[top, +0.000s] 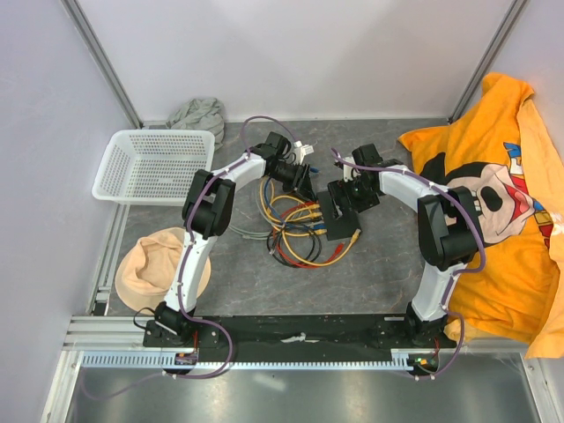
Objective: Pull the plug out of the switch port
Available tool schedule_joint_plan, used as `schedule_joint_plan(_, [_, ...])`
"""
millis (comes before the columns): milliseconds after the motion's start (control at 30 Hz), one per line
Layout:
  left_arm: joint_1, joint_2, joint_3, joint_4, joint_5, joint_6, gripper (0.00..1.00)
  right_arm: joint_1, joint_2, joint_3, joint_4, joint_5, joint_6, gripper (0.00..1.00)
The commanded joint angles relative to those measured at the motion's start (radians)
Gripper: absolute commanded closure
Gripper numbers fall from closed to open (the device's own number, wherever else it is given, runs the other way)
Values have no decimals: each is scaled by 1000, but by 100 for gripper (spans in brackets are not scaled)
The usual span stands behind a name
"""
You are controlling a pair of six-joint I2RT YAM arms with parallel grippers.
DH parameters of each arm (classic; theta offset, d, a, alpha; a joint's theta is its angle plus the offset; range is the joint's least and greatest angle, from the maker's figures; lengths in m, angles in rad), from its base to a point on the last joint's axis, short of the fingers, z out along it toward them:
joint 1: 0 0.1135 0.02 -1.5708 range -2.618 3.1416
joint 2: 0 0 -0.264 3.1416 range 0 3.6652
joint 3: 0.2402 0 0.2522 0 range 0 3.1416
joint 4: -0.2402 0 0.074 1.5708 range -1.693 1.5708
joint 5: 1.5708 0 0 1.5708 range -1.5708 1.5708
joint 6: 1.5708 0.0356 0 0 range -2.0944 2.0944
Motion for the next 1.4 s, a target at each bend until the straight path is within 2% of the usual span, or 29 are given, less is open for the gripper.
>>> schedule_joint_plan(0, [-15, 28, 2, -37, -25, -13, 57, 12, 19, 25, 31, 22, -8, 2])
schedule_joint_plan(633, [-32, 31, 11, -20, -51, -57, 62, 17, 28, 34, 40, 14, -2, 2])
schedule_joint_plan(1233, [-34, 36, 19, -22, -54, -62, 62, 21, 30, 36, 41, 14, -2, 2])
schedule_joint_plan(1333, [-34, 38, 20, -22, -49, -63, 67, 21, 31, 34, 41, 13, -2, 2])
schedule_joint_plan(1367, [-34, 38, 20, -22, -49, -63, 73, 24, 31, 34, 41, 13, -2, 2])
